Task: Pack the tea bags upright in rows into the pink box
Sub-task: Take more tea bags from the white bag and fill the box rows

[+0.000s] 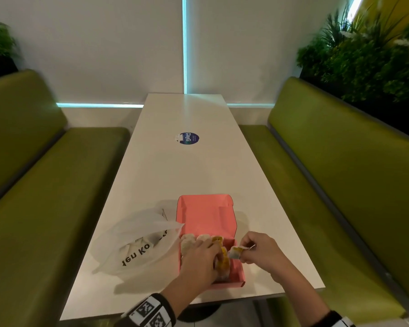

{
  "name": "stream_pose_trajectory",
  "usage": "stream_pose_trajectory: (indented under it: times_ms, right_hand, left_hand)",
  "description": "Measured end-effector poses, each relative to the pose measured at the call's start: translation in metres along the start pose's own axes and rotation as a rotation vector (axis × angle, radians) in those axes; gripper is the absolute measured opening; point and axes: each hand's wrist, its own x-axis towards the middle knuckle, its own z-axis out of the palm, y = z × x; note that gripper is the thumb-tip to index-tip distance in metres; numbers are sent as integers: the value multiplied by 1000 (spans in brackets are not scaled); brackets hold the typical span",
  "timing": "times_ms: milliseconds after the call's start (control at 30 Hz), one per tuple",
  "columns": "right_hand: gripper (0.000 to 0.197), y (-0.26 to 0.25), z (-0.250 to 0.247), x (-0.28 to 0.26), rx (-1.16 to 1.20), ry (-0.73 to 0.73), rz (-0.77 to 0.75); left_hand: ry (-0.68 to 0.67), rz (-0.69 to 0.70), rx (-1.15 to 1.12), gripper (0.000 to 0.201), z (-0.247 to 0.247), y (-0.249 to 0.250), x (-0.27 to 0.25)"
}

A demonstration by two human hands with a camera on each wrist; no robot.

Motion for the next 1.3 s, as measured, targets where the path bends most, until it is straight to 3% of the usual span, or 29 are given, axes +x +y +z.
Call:
stream_pose_trajectory:
  times_ms: [333, 433, 567, 733, 1033, 1167, 1300]
  right_hand:
    - [30, 5, 28, -1, -511, -101, -143]
    - [32, 4, 38, -1, -600, -113, -145]
    - [13, 3, 47, 1, -671, -136, -146]
    - [14, 5, 60, 5, -723, -123, -105]
    - [17, 1, 70, 7, -830, -104, -46]
    - [17, 2, 69, 5, -831, -42, -68]
    - [17, 2, 65, 5, -778, -24, -65]
  left_hand:
    - [-47, -86, 227, 41, 13, 8, 2]
    - [9, -121, 209, 36, 15, 6, 1]
    - [74, -189, 106, 40, 18, 4, 1]
    - [178, -208, 107, 48, 27, 2, 2]
    - [212, -261, 92, 53, 30, 1, 3]
    - [147, -277, 49, 59, 28, -1, 3]
    - [206, -270, -33, 54, 22, -5, 1]
